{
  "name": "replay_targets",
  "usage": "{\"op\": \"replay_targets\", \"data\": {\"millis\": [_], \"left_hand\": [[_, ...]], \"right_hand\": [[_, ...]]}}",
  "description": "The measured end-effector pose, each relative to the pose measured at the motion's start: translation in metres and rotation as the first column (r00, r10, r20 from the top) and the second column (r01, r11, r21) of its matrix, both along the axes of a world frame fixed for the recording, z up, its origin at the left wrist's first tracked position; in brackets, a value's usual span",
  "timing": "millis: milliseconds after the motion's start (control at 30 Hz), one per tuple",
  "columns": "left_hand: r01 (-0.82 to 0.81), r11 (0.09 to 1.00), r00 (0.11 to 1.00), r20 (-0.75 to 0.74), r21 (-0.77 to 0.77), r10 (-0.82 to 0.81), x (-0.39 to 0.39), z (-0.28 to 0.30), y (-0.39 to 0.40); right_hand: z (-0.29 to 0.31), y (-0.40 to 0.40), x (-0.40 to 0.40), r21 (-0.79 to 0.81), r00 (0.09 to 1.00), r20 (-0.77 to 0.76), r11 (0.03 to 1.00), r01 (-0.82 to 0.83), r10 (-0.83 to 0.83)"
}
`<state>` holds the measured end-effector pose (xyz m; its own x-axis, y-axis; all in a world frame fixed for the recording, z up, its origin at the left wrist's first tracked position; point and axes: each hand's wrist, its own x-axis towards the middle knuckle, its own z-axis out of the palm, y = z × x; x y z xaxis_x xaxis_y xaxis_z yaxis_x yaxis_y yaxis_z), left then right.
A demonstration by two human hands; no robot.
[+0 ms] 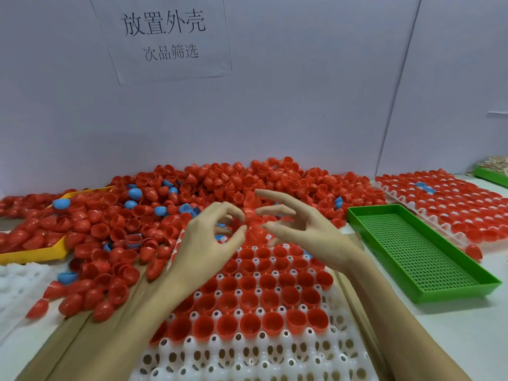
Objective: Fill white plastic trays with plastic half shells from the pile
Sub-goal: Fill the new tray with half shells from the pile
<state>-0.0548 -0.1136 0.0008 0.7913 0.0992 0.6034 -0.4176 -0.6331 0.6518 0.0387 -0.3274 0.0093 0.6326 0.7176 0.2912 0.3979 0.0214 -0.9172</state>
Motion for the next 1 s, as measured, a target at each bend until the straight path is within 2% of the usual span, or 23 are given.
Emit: {"op": "replay_targets", "data": {"millis": [167,467,533,700,900,1000], "left_hand": [[0.083,0.996,0.996,0.022,0.044,-0.084,-0.012,-0.003,-0.007],[0.094,0.992,0.995,0.004,0.087,-0.095,-0.017,-0.011,-0.002],[0.094,0.994,0.995,-0.021,0.052,-0.093,-0.018,-0.011,-0.002],[0.059,0.981,0.990,-0.117,-0.182,-0.081,-0.019,-0.009,-0.005],[0.026,0.979,0.990,-0.132,-0.201,-0.053,-0.020,-0.008,-0.003],[0.041,0.979,0.992,-0.108,-0.200,-0.064,-0.019,-0.007,0.001]], "right_hand": [[0.002,0.006,-0.008,-0.010,0.998,0.061,1.000,0.021,-0.021],[-0.001,0.013,-0.012,-0.040,0.996,0.083,0.999,0.016,-0.013],[-0.001,0.012,-0.011,-0.014,0.996,0.085,1.000,0.024,-0.023],[0.001,0.010,-0.010,0.057,0.985,0.106,0.990,0.129,-0.134],[0.000,0.006,-0.002,0.130,0.961,0.095,0.960,0.247,-0.260],[-0.003,0.000,0.010,0.202,0.907,0.114,0.903,0.378,-0.406]]}}
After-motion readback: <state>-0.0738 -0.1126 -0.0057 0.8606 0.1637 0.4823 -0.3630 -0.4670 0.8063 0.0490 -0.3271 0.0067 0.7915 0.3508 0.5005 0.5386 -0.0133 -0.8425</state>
